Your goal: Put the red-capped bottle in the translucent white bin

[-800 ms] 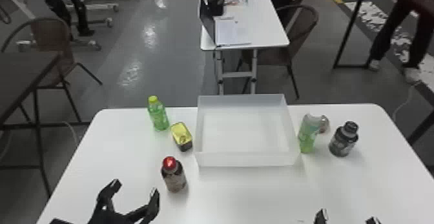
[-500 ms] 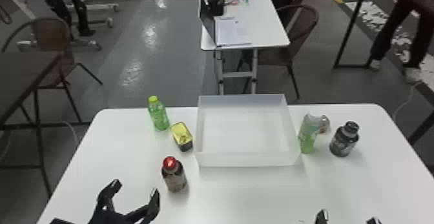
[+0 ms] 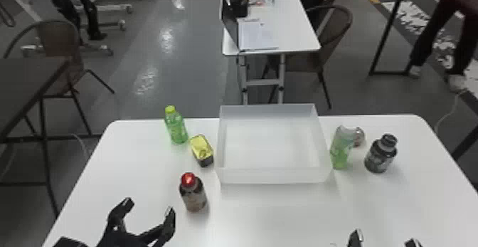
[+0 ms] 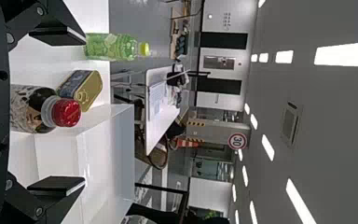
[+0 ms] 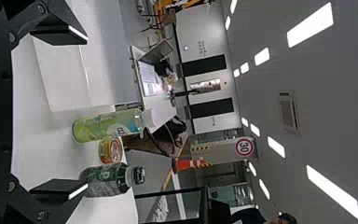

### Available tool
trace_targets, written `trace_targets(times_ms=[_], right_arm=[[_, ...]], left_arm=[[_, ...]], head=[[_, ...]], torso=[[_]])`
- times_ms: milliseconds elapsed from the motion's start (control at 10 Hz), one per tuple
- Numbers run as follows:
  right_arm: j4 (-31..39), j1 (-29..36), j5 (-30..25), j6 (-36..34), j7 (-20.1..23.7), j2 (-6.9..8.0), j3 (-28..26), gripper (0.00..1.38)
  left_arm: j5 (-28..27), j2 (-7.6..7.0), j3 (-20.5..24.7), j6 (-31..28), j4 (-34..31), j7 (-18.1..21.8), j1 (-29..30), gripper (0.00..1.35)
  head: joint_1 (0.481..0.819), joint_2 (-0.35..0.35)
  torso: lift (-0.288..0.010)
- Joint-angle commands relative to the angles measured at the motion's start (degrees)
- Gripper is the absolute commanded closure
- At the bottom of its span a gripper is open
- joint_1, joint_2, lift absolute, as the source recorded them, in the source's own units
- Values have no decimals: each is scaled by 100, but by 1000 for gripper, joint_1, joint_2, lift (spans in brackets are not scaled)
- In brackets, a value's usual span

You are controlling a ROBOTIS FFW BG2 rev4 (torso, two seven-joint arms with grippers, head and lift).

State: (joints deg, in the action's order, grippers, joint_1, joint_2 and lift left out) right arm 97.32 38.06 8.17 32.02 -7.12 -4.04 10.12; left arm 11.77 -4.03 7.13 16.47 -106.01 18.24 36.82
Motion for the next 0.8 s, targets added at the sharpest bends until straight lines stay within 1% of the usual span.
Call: trace_targets(times_ms=[0,100,200,300,600,700], right_arm=[[-11,-27,0,-3,0,0,-2,199],[-46,-71,9,-3,0,0,7,199],[-46,-88,9,-3,0,0,7,199],[-64,-123,18,-3,0,0,7,199],[-99,-194,18,-3,9,9,16,199],[-117,-229,9,-3,9,18,16,199]], left_arm=[[98,-2,121,-337,45,241,-114,231],[1,-10,227,-557,45,417,-228,231],[-78,-2,350,-759,54,478,-342,231],[-105,7,473,-909,203,637,-492,233],[-509,16,684,-1269,695,1313,-1054,233],[-667,16,684,-1348,845,1375,-1221,233]], head=[[695,99],[695,99],[695,98],[695,102],[695,122],[695,120]], torso=[[0],[0],[0],[0],[0],[0]])
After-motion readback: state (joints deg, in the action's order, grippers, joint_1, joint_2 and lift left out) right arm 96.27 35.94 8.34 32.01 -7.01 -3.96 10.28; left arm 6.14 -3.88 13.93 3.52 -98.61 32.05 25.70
